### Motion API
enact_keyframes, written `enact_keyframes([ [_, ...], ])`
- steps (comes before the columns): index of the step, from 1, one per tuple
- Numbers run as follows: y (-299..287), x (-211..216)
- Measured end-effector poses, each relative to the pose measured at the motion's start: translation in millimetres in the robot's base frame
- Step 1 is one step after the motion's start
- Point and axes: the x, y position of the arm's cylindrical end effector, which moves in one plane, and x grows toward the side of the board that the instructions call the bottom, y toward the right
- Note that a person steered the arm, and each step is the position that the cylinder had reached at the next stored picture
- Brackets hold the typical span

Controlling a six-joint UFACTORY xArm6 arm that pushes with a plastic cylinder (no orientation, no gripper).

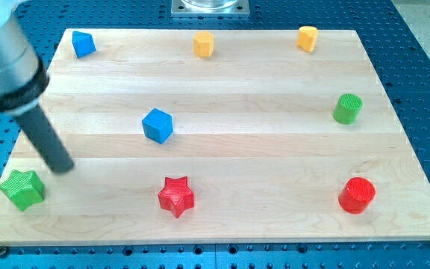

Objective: Move the hexagon to the bottom right of the triangle

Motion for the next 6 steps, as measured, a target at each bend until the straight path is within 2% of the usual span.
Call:
enact_keyframes([
  [1, -34.1, 10.2],
  [2, -28.1, 49.8],
  [3, -22.7, -6.4],
  [4, 11.8, -109.7],
  [6, 166.4, -166.5],
])
